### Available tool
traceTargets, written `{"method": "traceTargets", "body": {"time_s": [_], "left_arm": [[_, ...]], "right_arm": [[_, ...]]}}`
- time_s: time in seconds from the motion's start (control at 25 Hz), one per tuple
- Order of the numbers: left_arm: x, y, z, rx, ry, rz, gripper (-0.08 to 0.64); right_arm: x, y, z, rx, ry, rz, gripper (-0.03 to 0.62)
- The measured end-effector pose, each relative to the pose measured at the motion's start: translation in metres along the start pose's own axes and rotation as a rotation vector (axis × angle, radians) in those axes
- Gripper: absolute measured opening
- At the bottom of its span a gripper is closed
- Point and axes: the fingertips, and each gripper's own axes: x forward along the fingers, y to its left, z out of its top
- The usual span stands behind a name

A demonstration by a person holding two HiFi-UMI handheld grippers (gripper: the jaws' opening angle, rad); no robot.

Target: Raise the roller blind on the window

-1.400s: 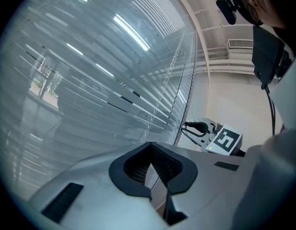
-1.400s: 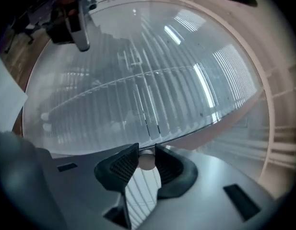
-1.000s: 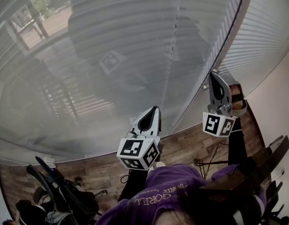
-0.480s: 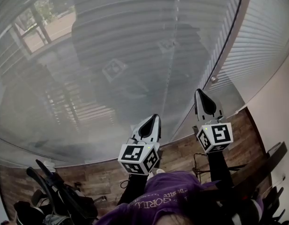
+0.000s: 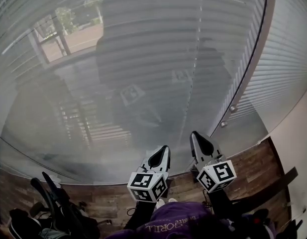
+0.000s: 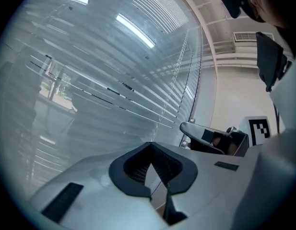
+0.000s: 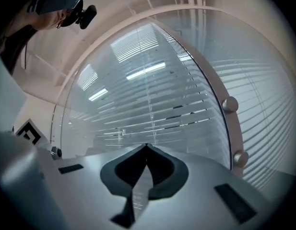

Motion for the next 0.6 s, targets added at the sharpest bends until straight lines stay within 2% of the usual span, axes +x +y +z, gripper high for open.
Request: {"method": "traceTargets", "body": {"time_s": [0.24,0.6], "left_arm": [[-0.014,0.008,-0.006,0.004,-0.005,0.039,0.0],[-0.017,0.017,-0.01,-0.006,-0.013,0.076,0.0]], "right_arm": [[0.002,0.018,-0.008,0.053,0.016,0.064,-0.005],[0.005,0.025,-0.016,0.029,0.041,0.089,-0.005]]}}
